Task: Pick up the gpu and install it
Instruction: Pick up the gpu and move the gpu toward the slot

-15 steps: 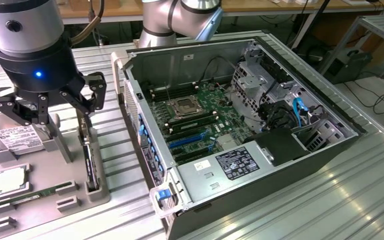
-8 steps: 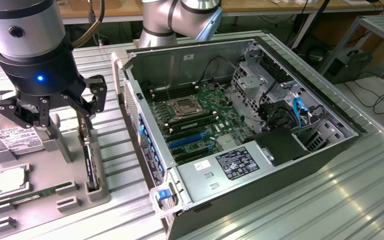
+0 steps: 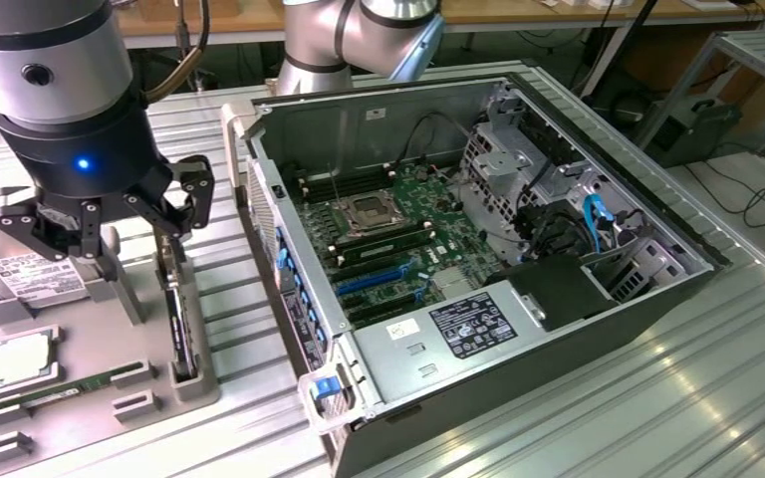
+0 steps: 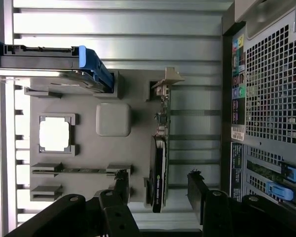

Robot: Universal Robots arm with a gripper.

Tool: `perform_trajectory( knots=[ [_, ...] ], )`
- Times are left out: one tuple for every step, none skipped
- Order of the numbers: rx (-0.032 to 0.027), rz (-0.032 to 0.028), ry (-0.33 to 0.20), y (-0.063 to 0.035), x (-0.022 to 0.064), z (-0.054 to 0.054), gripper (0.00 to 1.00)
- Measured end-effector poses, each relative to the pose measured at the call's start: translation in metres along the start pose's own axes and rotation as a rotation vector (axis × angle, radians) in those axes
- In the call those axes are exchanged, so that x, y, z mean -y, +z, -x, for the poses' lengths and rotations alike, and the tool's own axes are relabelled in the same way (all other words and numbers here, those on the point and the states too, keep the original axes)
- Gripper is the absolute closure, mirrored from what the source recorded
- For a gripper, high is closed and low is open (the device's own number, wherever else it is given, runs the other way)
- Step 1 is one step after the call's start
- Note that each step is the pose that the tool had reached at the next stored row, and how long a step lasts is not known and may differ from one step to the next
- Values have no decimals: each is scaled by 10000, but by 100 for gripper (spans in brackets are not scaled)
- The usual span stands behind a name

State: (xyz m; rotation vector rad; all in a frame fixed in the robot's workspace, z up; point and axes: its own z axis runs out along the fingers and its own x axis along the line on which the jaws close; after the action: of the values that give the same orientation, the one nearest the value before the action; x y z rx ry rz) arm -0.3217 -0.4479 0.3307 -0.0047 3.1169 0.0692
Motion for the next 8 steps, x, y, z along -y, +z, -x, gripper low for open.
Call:
perform_trajectory(
  knots=[
    [0, 0, -1, 7, 2, 0, 40],
    [0, 0, -1, 13, 3, 0, 40],
    [0, 0, -1, 19, 5, 0, 40],
    [-1, -1, -1, 24, 8, 0, 40],
    [-2, -1, -1, 28, 11, -1, 40],
    [-1, 0, -2, 34, 17, 0, 40],
    [0, 0, -2, 41, 24, -1, 40],
    [0, 0, -1, 46, 32, -1, 40]
  ],
)
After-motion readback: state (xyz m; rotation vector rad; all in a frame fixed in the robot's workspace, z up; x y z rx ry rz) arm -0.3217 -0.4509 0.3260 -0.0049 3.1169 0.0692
